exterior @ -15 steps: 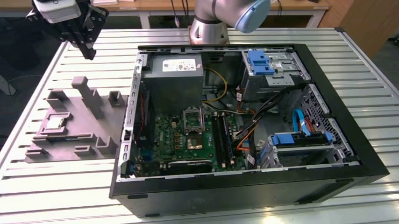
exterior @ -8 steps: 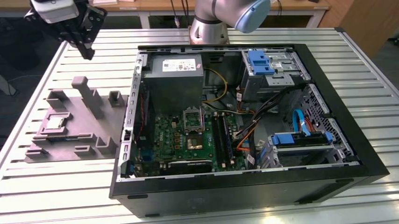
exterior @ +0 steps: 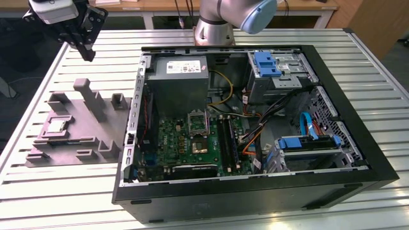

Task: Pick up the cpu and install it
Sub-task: 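Reach for the cpu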

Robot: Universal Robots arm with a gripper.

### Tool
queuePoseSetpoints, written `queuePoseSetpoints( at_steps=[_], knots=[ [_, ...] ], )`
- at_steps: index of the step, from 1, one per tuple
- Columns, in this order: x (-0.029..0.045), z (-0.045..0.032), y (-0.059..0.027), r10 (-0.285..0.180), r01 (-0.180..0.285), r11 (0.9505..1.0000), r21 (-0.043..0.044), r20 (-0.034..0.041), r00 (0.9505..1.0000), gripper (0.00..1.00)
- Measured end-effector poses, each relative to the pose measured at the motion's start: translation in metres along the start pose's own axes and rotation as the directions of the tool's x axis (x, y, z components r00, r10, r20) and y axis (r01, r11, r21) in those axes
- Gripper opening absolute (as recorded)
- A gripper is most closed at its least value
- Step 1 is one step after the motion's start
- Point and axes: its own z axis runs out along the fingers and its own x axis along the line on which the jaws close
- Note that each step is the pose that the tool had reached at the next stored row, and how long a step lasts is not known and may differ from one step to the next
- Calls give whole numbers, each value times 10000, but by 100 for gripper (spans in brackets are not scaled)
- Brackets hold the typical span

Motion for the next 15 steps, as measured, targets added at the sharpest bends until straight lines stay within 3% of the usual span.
queuePoseSetpoints(
  at_steps=[15],
  knots=[
    [61,-1,-5,0,0,10000,-1,1,10000,11]
  ],
)
